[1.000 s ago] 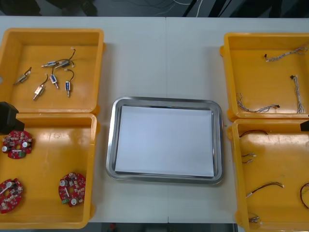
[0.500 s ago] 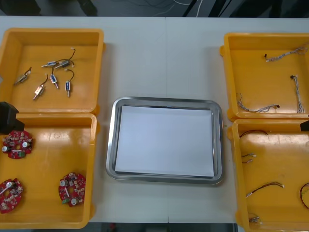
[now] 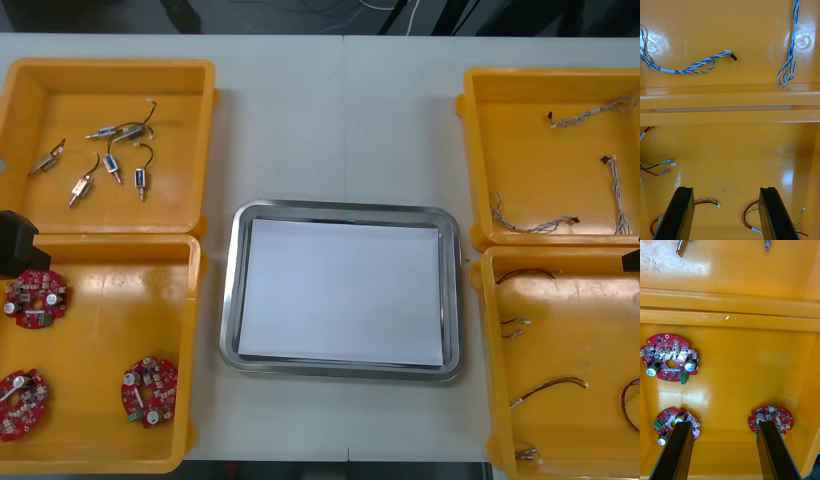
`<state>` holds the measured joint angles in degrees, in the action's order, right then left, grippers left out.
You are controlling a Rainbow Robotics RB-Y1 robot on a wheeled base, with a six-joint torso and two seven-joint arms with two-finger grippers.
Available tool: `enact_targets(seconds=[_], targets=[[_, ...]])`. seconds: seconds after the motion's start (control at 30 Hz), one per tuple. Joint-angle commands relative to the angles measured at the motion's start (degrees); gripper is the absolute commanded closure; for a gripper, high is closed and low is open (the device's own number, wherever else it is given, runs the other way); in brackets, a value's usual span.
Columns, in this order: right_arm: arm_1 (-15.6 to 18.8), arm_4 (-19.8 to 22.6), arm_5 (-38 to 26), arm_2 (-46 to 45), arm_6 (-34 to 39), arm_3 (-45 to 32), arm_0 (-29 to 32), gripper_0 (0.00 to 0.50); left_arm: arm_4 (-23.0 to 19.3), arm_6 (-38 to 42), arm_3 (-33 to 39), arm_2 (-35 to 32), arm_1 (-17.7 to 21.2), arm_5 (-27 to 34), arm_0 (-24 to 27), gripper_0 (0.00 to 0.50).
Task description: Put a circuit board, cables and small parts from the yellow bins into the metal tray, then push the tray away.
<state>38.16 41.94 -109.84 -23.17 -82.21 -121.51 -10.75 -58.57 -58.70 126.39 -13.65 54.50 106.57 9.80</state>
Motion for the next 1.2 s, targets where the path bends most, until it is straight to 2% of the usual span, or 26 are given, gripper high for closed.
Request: enact_targets(seconds=[0.03, 1.2], targets=[[2.0, 0.4, -0.2, -1.8, 1.3, -0.5, 0.8, 0.000, 0.5, -5.2, 1.5, -1.7, 2.5, -0.5, -0.8, 0.000], [2.0, 0.4, -0.2, -1.8, 1.3, -0.5, 0.8, 0.000, 0.5, -5.2, 1.5, -1.7, 2.5, -0.5, -0.8, 0.000]])
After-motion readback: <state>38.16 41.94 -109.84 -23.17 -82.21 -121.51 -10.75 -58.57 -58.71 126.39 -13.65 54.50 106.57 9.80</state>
